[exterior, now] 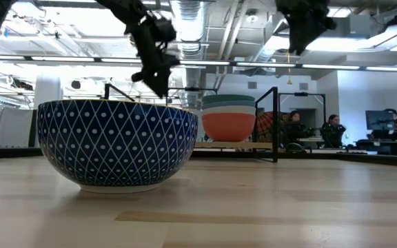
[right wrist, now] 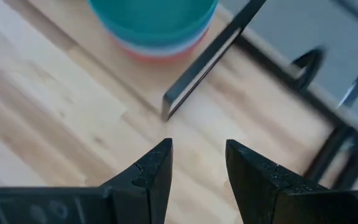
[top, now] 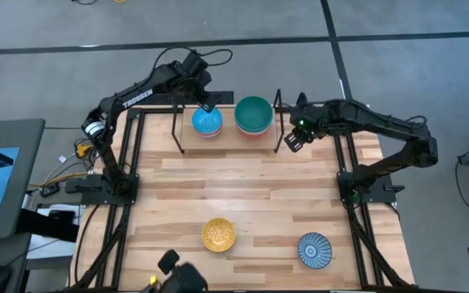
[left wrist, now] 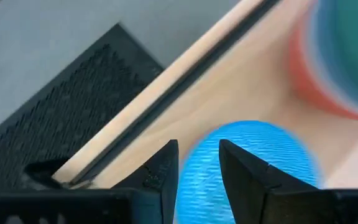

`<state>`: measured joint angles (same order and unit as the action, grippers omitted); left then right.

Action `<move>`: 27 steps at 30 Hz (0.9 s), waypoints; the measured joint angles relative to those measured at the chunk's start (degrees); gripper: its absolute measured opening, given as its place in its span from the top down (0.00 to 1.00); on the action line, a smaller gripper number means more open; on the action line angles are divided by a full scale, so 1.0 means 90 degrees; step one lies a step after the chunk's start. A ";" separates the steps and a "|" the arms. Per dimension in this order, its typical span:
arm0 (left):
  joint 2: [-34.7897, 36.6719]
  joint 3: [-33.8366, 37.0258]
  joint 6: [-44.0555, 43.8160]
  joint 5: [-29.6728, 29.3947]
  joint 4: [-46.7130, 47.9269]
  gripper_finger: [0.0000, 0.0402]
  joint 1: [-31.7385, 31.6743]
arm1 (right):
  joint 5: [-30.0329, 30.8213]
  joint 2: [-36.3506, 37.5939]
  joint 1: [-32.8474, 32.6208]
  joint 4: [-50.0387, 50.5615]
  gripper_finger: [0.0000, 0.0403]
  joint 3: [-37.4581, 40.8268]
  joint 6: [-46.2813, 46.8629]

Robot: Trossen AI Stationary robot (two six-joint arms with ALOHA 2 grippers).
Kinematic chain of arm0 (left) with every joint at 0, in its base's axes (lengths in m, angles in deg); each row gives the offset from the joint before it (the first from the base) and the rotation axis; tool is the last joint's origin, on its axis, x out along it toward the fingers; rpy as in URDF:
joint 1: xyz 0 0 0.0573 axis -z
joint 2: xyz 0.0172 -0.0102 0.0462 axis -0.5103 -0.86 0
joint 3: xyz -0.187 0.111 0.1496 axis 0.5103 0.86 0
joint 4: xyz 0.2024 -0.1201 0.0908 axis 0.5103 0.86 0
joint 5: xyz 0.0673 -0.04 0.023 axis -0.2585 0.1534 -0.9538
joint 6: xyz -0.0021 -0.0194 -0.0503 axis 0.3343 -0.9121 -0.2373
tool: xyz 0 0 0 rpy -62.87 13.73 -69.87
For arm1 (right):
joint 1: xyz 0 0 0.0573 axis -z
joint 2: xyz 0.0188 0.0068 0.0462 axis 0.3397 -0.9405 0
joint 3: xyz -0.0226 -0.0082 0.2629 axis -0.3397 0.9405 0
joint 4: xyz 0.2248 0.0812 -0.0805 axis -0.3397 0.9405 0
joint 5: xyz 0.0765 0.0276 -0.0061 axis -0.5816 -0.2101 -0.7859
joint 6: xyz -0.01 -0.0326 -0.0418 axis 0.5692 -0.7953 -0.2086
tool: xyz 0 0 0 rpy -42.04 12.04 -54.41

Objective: Place and stack bowls onto a shelf
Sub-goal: Stack the yellow patterned bowl on top of the light blue patterned bowl on the shelf

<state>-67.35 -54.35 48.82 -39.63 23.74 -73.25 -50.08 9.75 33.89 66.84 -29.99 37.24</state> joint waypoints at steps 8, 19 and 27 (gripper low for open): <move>0.1111 0.0000 -0.0053 -0.0133 0.0002 0.80 0.0857 | -0.0593 0.0145 -0.0893 -0.0527 0.57 0.0986 0.2267; 0.2596 0.1218 -0.0415 -0.0375 0.0023 0.80 0.2289 | -0.1076 -0.1438 -0.2712 -0.1803 0.62 0.0723 0.4815; 0.4027 0.3089 -0.1777 -0.0701 -0.0357 0.80 0.3742 | -0.1261 -0.2723 -0.3639 -0.1998 0.63 -0.0095 0.6060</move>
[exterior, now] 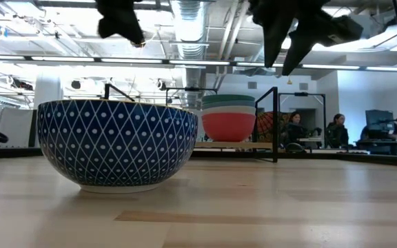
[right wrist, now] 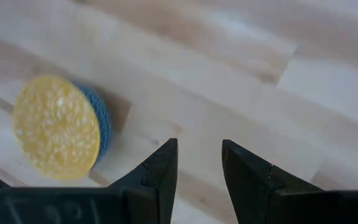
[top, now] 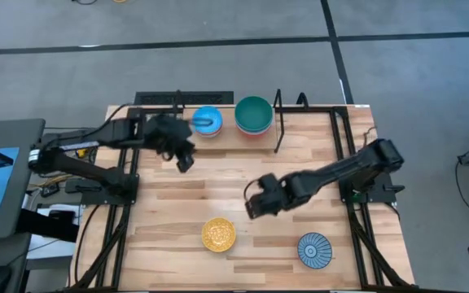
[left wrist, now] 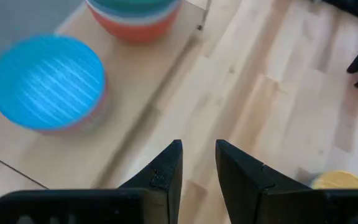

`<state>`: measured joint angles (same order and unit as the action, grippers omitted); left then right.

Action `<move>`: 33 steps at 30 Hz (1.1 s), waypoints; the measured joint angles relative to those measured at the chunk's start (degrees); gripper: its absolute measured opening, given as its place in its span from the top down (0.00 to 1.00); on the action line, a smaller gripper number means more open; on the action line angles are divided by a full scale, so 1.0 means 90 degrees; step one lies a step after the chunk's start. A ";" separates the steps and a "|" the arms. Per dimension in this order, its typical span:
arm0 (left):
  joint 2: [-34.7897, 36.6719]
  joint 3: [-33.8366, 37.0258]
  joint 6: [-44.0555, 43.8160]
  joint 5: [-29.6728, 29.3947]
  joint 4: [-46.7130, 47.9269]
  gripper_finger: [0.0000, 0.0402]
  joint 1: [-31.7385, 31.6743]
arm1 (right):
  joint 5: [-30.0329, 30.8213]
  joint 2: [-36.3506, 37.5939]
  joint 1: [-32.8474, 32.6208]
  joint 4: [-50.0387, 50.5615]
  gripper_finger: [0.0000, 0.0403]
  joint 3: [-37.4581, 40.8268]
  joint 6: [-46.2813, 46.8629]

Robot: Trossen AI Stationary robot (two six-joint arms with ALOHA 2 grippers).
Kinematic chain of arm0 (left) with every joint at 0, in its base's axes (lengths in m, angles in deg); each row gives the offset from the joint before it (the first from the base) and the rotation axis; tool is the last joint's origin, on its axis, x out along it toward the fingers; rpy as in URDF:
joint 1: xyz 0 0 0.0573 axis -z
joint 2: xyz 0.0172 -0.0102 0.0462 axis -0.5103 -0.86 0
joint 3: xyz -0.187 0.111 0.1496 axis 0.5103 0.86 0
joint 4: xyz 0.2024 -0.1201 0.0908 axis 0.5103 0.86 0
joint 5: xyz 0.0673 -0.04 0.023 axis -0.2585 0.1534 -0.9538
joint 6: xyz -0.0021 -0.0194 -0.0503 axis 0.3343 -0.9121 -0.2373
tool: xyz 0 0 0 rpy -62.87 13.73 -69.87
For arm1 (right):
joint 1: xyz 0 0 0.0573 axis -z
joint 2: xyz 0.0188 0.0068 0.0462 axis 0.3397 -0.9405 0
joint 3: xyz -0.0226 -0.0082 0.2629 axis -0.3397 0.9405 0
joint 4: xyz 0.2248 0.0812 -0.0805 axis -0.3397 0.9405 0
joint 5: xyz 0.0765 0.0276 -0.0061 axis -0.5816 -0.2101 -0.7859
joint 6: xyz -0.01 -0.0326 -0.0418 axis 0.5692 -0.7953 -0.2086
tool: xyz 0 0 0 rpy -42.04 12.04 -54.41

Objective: Place and stack bowls onto a shelf
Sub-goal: Stack the yellow patterned bowl on top of the light blue patterned bowl on the shelf

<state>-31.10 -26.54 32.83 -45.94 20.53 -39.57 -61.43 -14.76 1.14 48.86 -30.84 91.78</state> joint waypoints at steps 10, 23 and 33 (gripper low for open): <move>0.0706 0.1622 -0.1915 -0.0592 -0.1111 0.80 0.2139 | 0.0150 -0.1315 -0.0164 -0.0530 0.61 -0.1003 -0.0334; 0.0264 0.1972 -0.3491 -0.2019 -0.1460 0.80 0.4042 | -0.0452 -0.2421 -0.0168 -0.2282 0.54 -0.1054 -0.0836; -0.0574 0.1972 -0.3625 -0.1801 -0.1524 0.80 0.4288 | -0.0454 -0.2709 -0.0174 -0.2455 0.87 -0.1053 -0.0745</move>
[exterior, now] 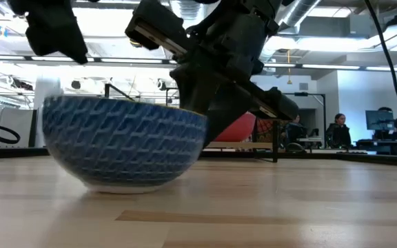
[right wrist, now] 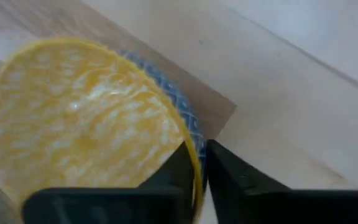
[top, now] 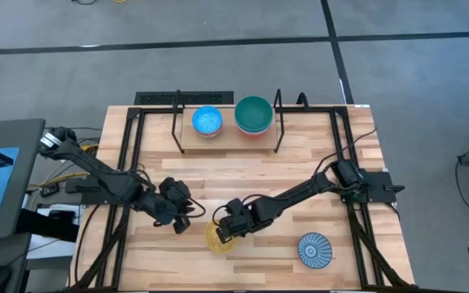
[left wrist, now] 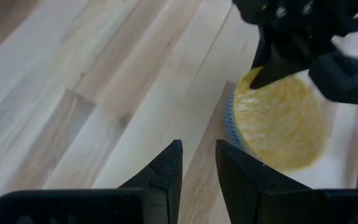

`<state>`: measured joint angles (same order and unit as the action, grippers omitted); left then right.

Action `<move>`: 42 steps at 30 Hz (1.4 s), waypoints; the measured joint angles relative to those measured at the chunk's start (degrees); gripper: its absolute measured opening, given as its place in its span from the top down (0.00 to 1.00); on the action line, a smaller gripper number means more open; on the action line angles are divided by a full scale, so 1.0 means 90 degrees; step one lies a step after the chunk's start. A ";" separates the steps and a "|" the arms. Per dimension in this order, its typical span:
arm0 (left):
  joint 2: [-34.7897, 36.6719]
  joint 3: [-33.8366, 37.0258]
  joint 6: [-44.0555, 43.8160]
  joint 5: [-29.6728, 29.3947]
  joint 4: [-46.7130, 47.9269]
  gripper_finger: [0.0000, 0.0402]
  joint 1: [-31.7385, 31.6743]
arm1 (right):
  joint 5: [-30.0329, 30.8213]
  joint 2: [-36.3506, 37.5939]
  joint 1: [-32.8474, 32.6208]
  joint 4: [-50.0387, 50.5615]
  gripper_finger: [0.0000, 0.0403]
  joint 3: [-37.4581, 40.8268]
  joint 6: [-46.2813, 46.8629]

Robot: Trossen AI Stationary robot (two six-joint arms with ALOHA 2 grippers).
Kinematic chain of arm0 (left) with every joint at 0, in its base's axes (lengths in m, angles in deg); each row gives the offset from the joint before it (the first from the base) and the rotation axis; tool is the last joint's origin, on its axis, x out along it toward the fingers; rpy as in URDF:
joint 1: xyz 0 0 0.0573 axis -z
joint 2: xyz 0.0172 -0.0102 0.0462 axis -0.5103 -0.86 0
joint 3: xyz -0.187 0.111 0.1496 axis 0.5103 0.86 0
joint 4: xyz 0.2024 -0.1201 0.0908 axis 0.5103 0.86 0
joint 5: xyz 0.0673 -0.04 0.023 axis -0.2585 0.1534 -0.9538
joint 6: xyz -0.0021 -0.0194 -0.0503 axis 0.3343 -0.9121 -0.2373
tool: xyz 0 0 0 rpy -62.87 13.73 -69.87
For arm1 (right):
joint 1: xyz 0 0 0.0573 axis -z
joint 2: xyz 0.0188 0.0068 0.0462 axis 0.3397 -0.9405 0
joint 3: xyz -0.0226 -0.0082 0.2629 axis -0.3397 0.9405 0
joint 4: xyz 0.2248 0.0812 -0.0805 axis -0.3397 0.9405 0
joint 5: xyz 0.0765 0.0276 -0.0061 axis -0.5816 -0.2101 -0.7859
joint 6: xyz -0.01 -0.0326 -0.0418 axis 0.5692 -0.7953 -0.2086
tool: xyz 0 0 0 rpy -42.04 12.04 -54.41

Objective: Place and stack bowls onto a shelf
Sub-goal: Stack the yellow patterned bowl on top of the light blue patterned bowl on the shelf

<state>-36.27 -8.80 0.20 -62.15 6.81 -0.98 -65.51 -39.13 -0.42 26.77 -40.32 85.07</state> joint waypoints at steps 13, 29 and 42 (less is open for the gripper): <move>-0.0632 -0.0015 0.0825 0.0160 -0.1772 0.80 -0.0051 | 0.0965 0.0335 0.0020 0.1216 0.89 -0.0679 -0.0337; -0.0607 -0.0029 0.0872 0.0588 -0.1679 0.80 -0.0468 | 0.1128 0.0296 0.0037 0.2937 0.89 -0.2454 -0.1208; -0.0622 -0.0296 0.0925 0.0588 -0.1879 0.87 -0.0652 | 0.0877 0.0296 0.0067 0.4172 0.88 -0.3436 -0.1116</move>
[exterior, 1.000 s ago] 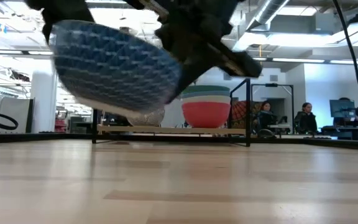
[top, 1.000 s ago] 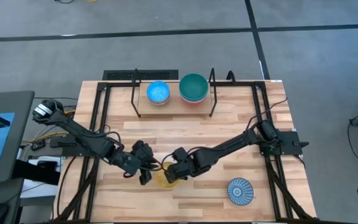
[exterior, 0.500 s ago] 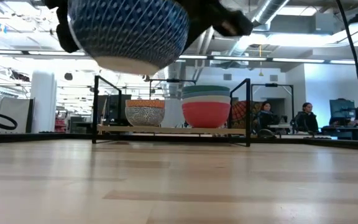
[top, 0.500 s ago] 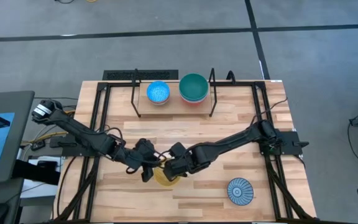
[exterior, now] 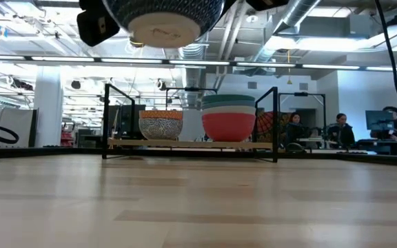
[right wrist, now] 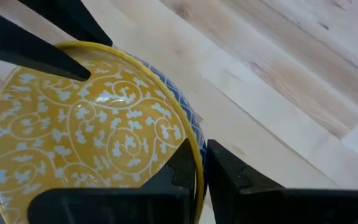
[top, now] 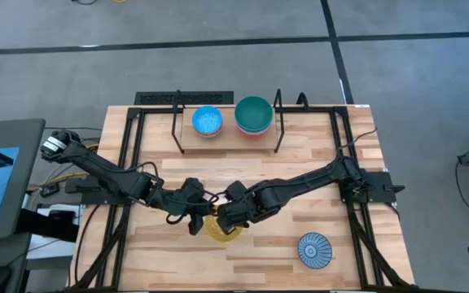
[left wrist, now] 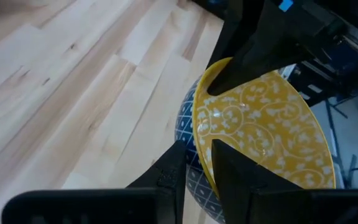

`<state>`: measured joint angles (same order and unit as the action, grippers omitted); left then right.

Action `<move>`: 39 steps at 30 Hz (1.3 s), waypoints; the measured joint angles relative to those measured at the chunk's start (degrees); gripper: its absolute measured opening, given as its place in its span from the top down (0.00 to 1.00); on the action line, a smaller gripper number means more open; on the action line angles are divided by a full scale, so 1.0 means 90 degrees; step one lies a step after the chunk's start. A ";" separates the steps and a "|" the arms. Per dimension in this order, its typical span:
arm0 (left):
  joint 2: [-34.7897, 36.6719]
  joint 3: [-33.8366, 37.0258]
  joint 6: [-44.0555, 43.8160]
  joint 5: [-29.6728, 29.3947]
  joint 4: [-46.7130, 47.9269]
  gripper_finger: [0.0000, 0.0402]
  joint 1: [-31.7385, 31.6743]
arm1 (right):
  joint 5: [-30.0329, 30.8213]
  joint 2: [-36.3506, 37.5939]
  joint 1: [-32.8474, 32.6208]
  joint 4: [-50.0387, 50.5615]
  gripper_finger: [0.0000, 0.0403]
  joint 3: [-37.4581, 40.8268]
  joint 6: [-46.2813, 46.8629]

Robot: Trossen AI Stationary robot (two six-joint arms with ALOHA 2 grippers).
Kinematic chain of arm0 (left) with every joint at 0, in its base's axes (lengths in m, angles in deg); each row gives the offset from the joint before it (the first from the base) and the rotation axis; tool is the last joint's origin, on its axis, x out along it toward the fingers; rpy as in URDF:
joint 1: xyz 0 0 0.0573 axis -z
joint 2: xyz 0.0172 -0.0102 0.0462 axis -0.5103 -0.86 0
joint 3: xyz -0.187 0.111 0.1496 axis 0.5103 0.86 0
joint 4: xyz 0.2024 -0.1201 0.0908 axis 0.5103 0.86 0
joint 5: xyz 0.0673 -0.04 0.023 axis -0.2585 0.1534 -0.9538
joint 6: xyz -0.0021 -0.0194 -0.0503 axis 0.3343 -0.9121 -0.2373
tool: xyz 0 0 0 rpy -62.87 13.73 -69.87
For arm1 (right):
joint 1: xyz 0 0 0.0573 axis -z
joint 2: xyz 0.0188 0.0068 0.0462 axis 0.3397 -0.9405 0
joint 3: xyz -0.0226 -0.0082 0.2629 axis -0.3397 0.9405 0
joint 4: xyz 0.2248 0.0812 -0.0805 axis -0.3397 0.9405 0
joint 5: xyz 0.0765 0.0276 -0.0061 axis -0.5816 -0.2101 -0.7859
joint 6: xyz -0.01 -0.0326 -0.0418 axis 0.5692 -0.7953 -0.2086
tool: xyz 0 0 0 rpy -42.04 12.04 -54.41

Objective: Place and stack bowls onto a shelf
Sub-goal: Stack the yellow patterned bowl on top of the light blue patterned bowl on the shelf

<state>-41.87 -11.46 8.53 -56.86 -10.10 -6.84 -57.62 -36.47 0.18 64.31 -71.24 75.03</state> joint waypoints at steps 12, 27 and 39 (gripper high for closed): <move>-0.0002 -0.0067 0.0420 0.0636 0.0390 0.85 -0.0372 | -0.0098 0.0000 0.0397 0.0137 0.88 -0.0202 -0.2540; -0.0029 -0.0061 0.0584 -0.0373 0.0085 0.86 -0.1043 | 0.0043 0.0024 0.0714 0.0095 0.88 -0.0254 -0.2807; -0.0024 -0.0067 0.1225 0.0303 0.0155 0.98 -0.1684 | 0.0128 0.0024 0.1011 0.0152 0.88 -0.0254 -0.3561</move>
<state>-42.09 -12.07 19.55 -54.13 -8.71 -22.00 -56.47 -36.25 9.28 65.68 -73.53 42.97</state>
